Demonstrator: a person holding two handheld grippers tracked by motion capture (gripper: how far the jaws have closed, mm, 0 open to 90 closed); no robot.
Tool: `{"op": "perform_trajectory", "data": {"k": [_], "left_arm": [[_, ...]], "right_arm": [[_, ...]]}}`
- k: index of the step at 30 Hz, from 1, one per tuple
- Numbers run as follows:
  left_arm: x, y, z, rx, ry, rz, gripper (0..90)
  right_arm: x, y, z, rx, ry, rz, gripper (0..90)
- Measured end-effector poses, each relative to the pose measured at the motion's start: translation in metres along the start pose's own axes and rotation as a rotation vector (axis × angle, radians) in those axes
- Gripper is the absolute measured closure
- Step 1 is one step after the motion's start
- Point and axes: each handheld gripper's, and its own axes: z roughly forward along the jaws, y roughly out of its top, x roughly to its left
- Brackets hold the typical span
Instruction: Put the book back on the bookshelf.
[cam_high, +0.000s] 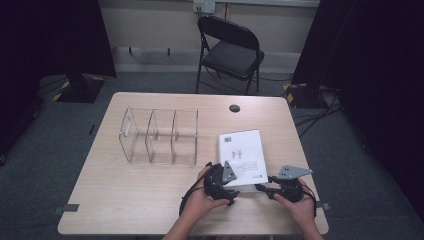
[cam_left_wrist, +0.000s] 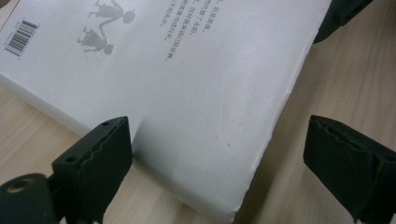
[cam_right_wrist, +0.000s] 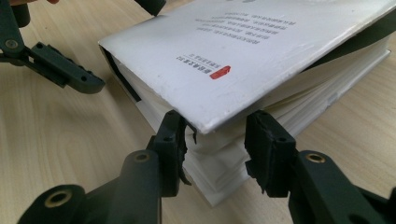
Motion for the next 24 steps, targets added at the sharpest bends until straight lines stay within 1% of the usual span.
{"op": "perform_trajectory", "data": {"k": [2,3,4,5,6,7,8,9,10,11,12,14,15,16,17,18,20,21,22,23,24], "left_arm": [[-0.001,0.005,0.003,-0.002,0.006,0.007,10.1],[-0.002,0.007,0.004,0.002,0.007,0.013,8.2],[-0.003,0.009,0.006,-0.004,0.005,0.020,8.2],[-0.004,0.010,0.008,0.012,0.008,0.033,6.2],[-0.005,0.012,0.010,0.026,0.018,0.042,3.0],[-0.006,0.012,0.013,0.008,0.032,0.043,2.4],[-0.007,0.013,0.016,0.014,0.043,0.051,1.8],[-0.008,0.014,0.017,0.012,0.044,0.049,0.0],[-0.009,0.016,0.018,0.021,0.051,0.063,0.0],[-0.009,0.017,0.019,0.028,0.058,0.068,0.0],[-0.010,0.017,0.020,0.022,0.061,0.079,0.0],[-0.010,0.020,0.021,0.046,0.080,0.083,0.0],[-0.011,0.020,0.023,0.024,0.080,0.080,0.0],[-0.010,0.021,0.024,0.018,0.074,0.080,0.0],[-0.010,0.021,0.025,0.020,0.075,0.086,0.0],[-0.009,0.022,0.025,0.033,0.083,0.101,0.0],[-0.007,0.025,0.027,0.031,0.082,0.100,0.0],[-0.007,0.026,0.028,0.030,0.074,0.092,0.0],[-0.006,0.027,0.028,0.044,0.078,0.098,0.0],[-0.005,0.027,0.030,0.026,0.076,0.095,0.0],[-0.004,0.027,0.031,0.031,0.085,0.107,0.0]], "right_arm": [[0.000,0.001,0.000,0.002,-0.003,-0.002,58.8],[-0.001,0.000,0.000,-0.004,0.008,0.011,58.7],[-0.001,0.000,0.000,-0.004,0.008,0.011,58.7],[-0.001,0.000,0.000,-0.003,0.007,0.010,58.7],[-0.001,0.001,0.000,-0.003,0.004,0.007,58.7],[-0.001,0.001,0.000,0.002,-0.001,-0.002,58.7],[0.000,0.001,0.000,0.001,-0.005,-0.005,58.7],[-0.001,0.001,0.001,-0.002,-0.003,-0.003,58.7],[-0.001,0.001,0.001,0.000,0.001,-0.001,58.7],[-0.001,0.001,0.001,-0.002,-0.001,-0.003,58.7],[-0.001,0.001,0.001,0.001,-0.001,-0.003,58.7],[0.000,0.002,0.001,0.003,-0.004,-0.006,58.7],[0.000,0.002,0.001,0.003,-0.006,-0.004,58.7],[0.000,0.002,0.001,0.004,-0.004,-0.003,58.7],[-0.001,0.002,0.001,0.005,-0.004,-0.004,58.6],[0.000,0.002,0.001,0.005,-0.004,-0.005,58.6],[0.000,0.002,0.000,0.005,-0.004,-0.004,58.6],[0.000,0.002,0.000,0.005,-0.004,-0.004,58.6],[-0.001,0.002,0.000,0.003,-0.004,-0.005,58.6],[-0.001,0.003,0.000,0.005,-0.003,-0.005,58.7],[0.000,0.003,0.000,0.005,-0.004,-0.005,58.6]]}}
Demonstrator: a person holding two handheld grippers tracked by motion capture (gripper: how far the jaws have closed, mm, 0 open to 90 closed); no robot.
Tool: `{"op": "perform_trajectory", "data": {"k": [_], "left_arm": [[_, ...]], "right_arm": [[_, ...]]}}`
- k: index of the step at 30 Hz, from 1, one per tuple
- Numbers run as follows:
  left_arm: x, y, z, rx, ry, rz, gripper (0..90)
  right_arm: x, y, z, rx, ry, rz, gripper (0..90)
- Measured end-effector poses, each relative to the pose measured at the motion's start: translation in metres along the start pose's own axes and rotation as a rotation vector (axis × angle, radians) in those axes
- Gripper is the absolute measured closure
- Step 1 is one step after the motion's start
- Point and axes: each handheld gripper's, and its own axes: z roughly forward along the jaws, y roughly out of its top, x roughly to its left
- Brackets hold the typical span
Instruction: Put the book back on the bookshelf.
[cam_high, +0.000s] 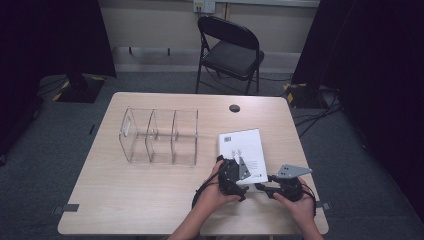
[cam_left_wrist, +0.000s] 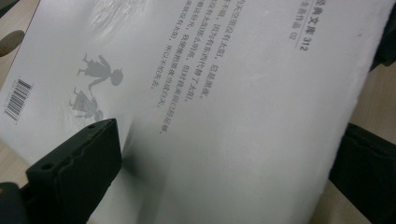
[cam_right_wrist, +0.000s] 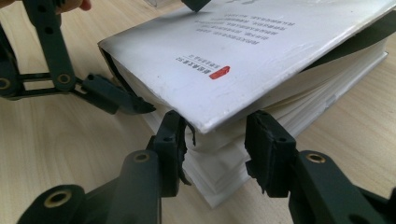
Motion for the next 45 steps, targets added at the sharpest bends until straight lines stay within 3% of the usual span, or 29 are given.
{"op": "perform_trajectory", "data": {"k": [13,15,18,20,24,28,32,33,38,45], "left_arm": [[0.001,0.004,0.003,0.003,0.014,-0.001,2.6],[0.000,0.003,0.003,-0.008,0.029,0.019,3.8],[-0.001,0.004,0.002,-0.008,0.020,0.029,6.5],[-0.004,0.007,-0.003,-0.001,0.028,0.088,16.8],[-0.004,0.007,-0.004,0.001,0.022,0.111,19.9],[-0.007,0.006,-0.001,-0.014,0.019,0.094,20.3],[-0.006,0.006,-0.002,-0.012,0.015,0.096,20.4],[-0.005,0.007,-0.003,0.007,0.018,0.119,20.4],[-0.005,0.007,-0.003,-0.005,0.018,0.106,20.7],[-0.004,0.007,-0.005,0.001,0.021,0.109,21.5]], "right_arm": [[0.000,0.000,0.000,0.001,0.001,0.008,58.7],[-0.001,0.000,0.000,0.000,0.004,0.007,58.7],[-0.001,0.000,0.000,0.002,0.007,0.010,58.7],[-0.002,0.000,0.001,-0.008,-0.002,0.011,58.7],[-0.002,-0.001,0.001,-0.005,-0.002,0.014,57.2],[-0.005,-0.003,0.000,0.015,-0.020,0.022,50.7],[-0.010,-0.006,-0.002,0.013,-0.037,0.040,49.0],[-0.010,-0.006,-0.002,0.013,-0.037,0.040,49.0],[-0.012,-0.008,-0.003,0.013,-0.030,0.058,47.9],[-0.009,-0.008,0.003,0.036,-0.032,0.034,48.0]]}}
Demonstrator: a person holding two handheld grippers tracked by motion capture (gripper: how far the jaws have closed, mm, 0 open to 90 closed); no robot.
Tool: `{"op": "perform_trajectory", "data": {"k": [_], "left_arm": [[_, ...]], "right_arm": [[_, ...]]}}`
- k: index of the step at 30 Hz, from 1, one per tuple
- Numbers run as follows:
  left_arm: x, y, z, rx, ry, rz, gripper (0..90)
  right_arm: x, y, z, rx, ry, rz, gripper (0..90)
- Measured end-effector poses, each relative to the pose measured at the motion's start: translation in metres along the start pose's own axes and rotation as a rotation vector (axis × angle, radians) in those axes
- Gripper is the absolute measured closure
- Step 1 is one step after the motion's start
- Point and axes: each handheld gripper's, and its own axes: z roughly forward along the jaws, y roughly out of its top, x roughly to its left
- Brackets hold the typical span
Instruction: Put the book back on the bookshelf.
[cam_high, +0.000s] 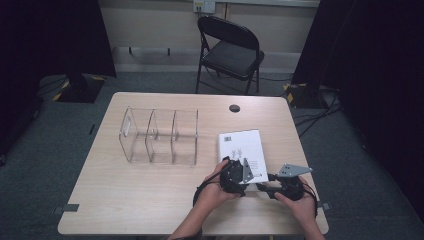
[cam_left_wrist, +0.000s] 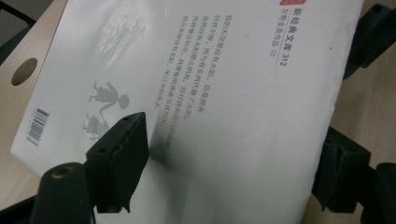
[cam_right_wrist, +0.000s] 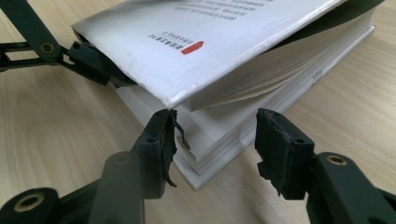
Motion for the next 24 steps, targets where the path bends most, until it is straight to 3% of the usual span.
{"op": "perform_trajectory", "data": {"k": [6,10,12,13,15,19,24], "left_arm": [[-0.0010,-0.0011,0.0006,-0.016,-0.007,-0.016,21.1],[-0.0008,-0.0012,0.0010,-0.020,-0.013,-0.028,19.8],[0.0010,-0.0017,0.0015,-0.032,-0.024,-0.052,17.0],[0.0018,-0.0019,0.0018,-0.044,-0.034,-0.087,15.6],[0.0042,-0.0015,0.0016,-0.046,-0.051,-0.106,14.5],[0.0001,-0.0009,0.0049,-0.043,-0.019,-0.053,12.5],[0.0009,-0.0008,0.0088,-0.042,0.013,-0.056,8.7]], "right_arm": [[-0.0001,0.0030,-0.0025,-0.026,-0.016,0.029,48.6],[0.0016,0.0035,-0.0026,-0.027,-0.021,0.011,50.6],[0.0028,0.0041,-0.0031,-0.020,-0.025,0.001,50.7],[0.0032,0.0044,-0.0030,-0.019,-0.031,-0.005,50.7],[0.0043,0.0048,-0.0026,-0.017,-0.039,-0.012,50.6],[0.0057,0.0057,-0.0037,-0.023,-0.045,-0.009,50.7],[0.0058,0.0063,-0.0043,-0.042,-0.042,-0.009,51.6]]}}
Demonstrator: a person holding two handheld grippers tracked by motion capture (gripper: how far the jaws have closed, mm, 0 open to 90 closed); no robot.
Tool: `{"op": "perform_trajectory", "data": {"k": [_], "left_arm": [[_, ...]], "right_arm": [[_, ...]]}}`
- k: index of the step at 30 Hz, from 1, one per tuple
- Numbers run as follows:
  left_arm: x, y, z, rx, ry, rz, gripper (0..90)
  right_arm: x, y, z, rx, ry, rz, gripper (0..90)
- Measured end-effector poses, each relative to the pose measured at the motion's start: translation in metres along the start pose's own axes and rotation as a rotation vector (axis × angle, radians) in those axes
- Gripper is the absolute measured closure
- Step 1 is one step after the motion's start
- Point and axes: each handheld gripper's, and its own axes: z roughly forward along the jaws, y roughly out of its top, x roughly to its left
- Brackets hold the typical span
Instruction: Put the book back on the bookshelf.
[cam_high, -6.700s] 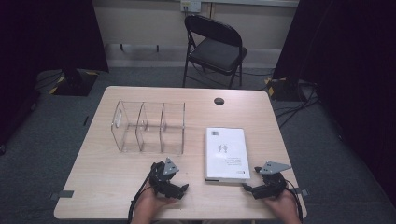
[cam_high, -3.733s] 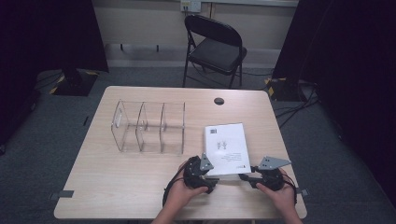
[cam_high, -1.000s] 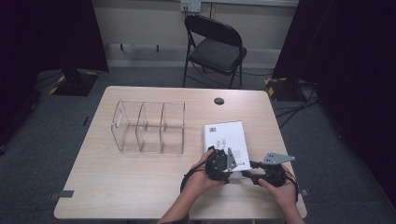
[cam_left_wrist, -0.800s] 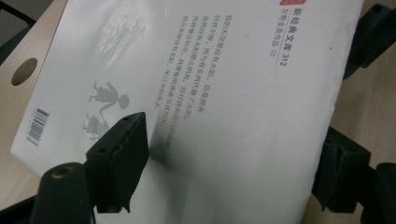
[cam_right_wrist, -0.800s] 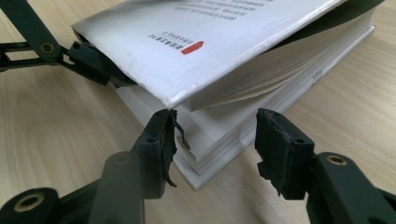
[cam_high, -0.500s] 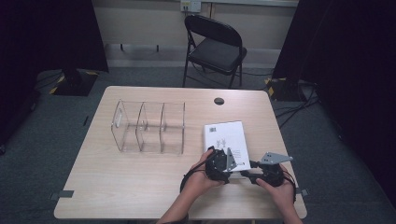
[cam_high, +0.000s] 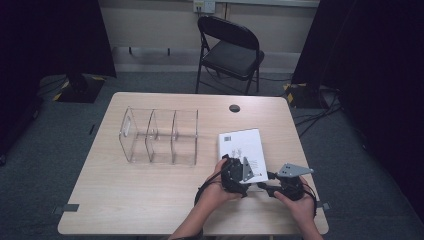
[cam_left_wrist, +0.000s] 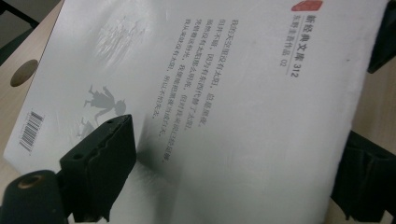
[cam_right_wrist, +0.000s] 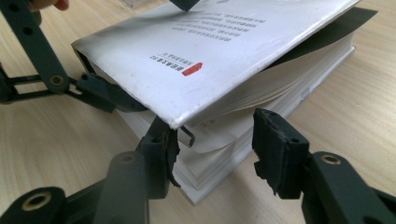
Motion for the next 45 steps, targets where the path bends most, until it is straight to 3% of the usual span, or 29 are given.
{"op": "perform_trajectory", "data": {"k": [6,14,19,20,21,22,24,30,33,34,35,36,37,40,41,42,45], "left_arm": [[-0.001,-0.001,0.004,0.014,0.026,0.037,5.7],[-0.001,-0.003,0.004,-0.012,0.026,0.028,8.3],[-0.003,-0.003,0.001,-0.012,0.037,0.070,15.6],[-0.002,-0.003,0.000,0.014,0.039,0.105,16.5],[-0.003,-0.003,0.002,-0.018,0.038,0.081,17.0],[-0.003,-0.004,0.002,-0.013,0.035,0.083,17.1],[-0.003,-0.004,0.001,-0.017,0.038,0.108,18.5],[-0.005,-0.004,-0.001,-0.019,0.037,0.104,23.9],[-0.003,-0.004,-0.003,-0.027,0.030,0.138,25.7],[-0.002,-0.004,-0.005,-0.017,0.030,0.165,26.8],[-0.004,-0.004,-0.004,-0.036,0.031,0.138,28.0],[-0.004,-0.003,-0.004,-0.035,0.030,0.137,28.5],[-0.003,-0.002,-0.006,-0.011,0.026,0.159,29.1],[-0.005,0.001,-0.008,-0.010,0.036,0.152,32.2],[-0.004,0.003,-0.010,0.009,0.030,0.169,33.3],[-0.004,0.004,-0.011,0.010,0.027,0.146,34.3],[-0.001,0.007,-0.015,0.024,0.024,0.163,36.3]], "right_arm": [[0.000,0.000,0.000,0.003,-0.001,0.017,51.6],[0.002,0.001,0.000,0.006,-0.009,0.009,51.9],[0.002,0.001,0.001,0.002,-0.009,0.011,52.1],[0.002,0.001,0.001,0.003,-0.009,0.010,52.1],[0.002,0.001,0.001,0.006,-0.009,0.004,52.0],[0.002,0.000,0.002,0.008,-0.008,0.003,52.0],[0.002,0.000,0.003,0.004,-0.003,-0.003,52.0],[0.001,0.000,0.002,-0.002,0.003,0.003,52.0],[0.001,0.000,0.002,-0.004,0.008,0.014,51.4],[0.000,0.000,0.002,-0.009,0.011,0.022,50.3],[0.000,0.000,0.002,-0.009,0.011,0.027,47.1],[-0.001,0.000,0.002,-0.012,0.007,0.035,43.4],[-0.002,0.000,0.001,-0.015,0.003,0.044,41.3],[-0.007,-0.004,0.000,-0.010,-0.011,0.061,32.2],[-0.008,-0.005,0.000,-0.003,-0.024,0.056,30.2],[-0.009,-0.006,0.000,-0.003,-0.021,0.059,30.9],[-0.009,-0.006,0.000,0.000,-0.015,0.041,30.3]]}}
